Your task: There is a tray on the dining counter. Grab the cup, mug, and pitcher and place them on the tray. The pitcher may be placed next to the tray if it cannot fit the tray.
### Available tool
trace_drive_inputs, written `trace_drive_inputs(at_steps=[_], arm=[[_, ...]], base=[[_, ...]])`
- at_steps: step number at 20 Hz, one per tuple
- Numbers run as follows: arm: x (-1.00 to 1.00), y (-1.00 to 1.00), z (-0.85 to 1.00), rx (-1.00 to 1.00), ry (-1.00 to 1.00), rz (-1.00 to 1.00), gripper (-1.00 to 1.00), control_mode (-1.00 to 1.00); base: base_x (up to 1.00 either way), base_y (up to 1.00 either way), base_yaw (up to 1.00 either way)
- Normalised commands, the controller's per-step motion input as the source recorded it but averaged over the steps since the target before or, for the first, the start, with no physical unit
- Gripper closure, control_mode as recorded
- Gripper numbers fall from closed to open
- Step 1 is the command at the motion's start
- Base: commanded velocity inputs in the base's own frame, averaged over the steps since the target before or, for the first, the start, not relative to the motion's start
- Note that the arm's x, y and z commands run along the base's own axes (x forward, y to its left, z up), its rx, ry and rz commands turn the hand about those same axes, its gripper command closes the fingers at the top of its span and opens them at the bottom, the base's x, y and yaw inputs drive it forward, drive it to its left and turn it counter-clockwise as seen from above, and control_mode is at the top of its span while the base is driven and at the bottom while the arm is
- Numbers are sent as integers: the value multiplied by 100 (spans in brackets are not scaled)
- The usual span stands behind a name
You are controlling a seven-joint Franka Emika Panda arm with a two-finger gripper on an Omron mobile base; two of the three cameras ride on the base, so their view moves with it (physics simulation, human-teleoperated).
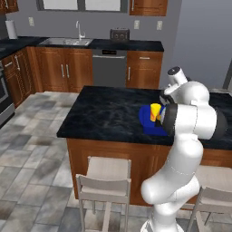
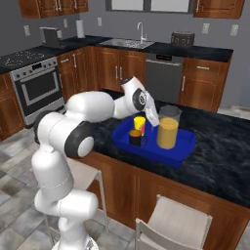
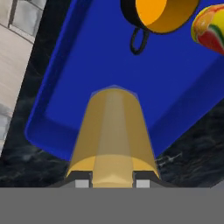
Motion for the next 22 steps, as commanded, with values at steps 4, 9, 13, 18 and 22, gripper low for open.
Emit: trace_drive_inputs(at_steps=[4,9,13,18,22], arm=[[43,-12,-23,0,4,-6,100,-100],[37,-12,-21,0,3,-5,100,-100],[31,-12,-23,0,4,-4,100,-100],[12,-12,-28,0,3,-3,100,-100],[0,-5,-32,0,1,-3,100,-100]], base=[[0,0,0],[0,0,0],[0,0,0],[0,0,0],[0,0,0]])
